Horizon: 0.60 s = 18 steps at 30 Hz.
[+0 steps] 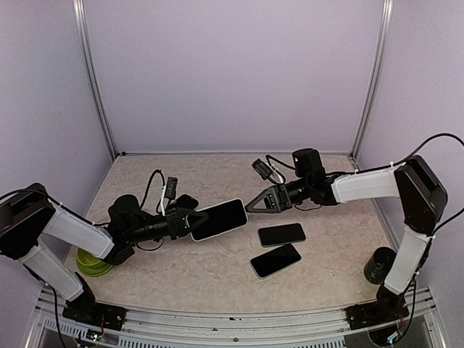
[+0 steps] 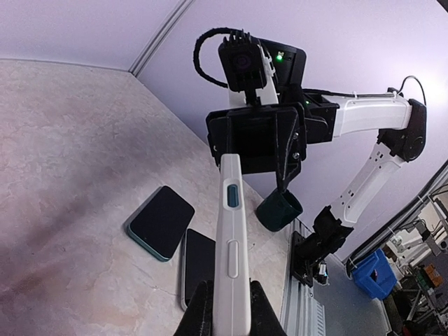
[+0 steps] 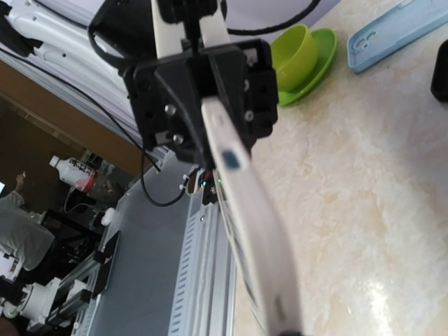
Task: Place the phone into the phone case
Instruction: Press the corner of the phone case at the bottom left corner of the phone case.
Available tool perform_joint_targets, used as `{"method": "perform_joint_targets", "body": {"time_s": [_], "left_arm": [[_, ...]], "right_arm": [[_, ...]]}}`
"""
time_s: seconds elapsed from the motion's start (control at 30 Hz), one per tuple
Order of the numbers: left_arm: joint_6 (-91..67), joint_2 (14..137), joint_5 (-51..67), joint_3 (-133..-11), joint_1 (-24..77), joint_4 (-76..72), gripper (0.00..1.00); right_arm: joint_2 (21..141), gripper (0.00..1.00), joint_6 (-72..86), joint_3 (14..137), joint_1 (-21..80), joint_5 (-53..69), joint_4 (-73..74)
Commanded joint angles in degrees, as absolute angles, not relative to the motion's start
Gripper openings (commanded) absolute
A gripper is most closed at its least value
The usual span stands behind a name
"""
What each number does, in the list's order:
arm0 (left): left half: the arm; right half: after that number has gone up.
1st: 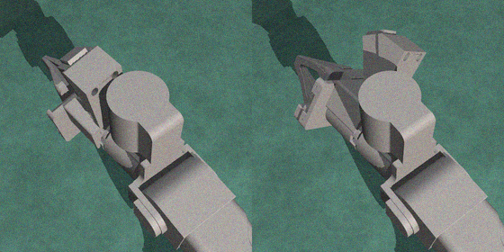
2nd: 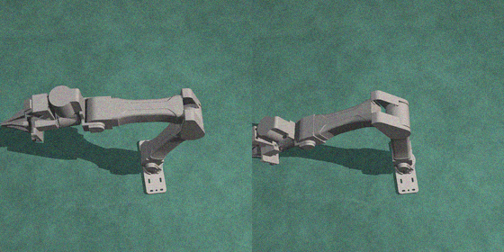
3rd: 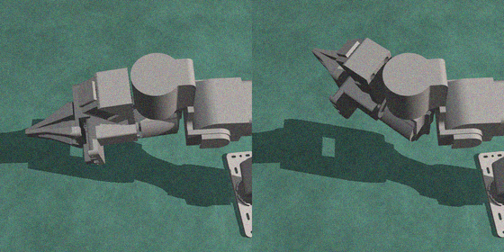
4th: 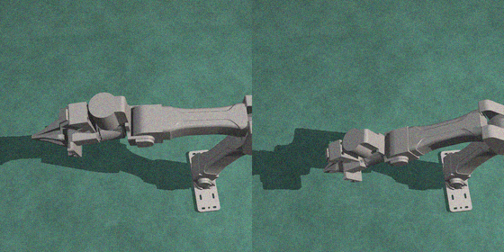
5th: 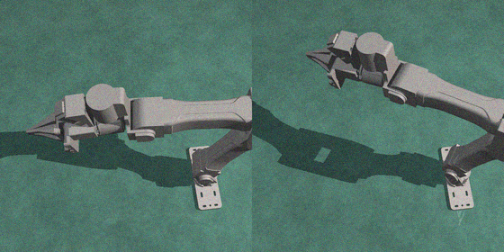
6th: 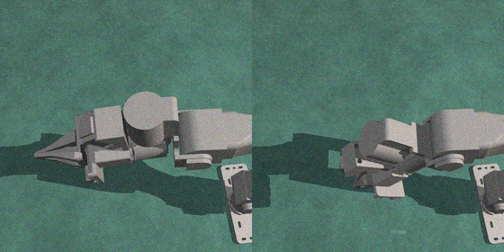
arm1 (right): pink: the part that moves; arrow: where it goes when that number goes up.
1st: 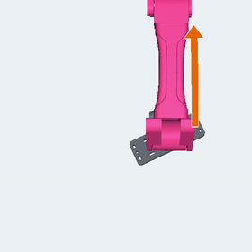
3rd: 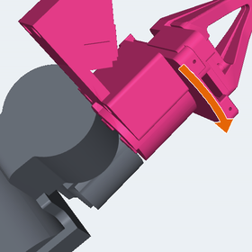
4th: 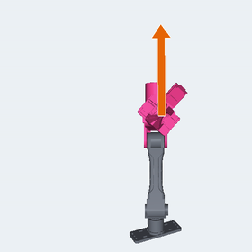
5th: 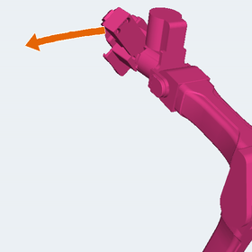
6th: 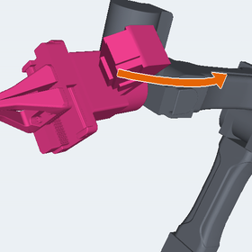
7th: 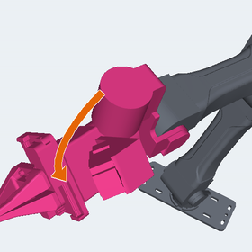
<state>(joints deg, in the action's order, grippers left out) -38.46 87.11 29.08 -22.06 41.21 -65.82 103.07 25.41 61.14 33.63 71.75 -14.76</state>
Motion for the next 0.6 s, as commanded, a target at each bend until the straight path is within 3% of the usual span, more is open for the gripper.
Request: {"method": "perform_joint_targets", "body": {"time_s": [0.0,0.57], "left_arm": [[-40.0,86.7,28.7,-21.4,40.4,-73.9,0.00],[-41.7,88.3,28.6,-20.6,40.3,-77.6,0.00]], "right_arm": [[102.0,0.41,24.7,60.0,33.3,72.4,-14.1],[104.5,0.44,26.7,60.0,35.7,71.9,-16.0]]}}
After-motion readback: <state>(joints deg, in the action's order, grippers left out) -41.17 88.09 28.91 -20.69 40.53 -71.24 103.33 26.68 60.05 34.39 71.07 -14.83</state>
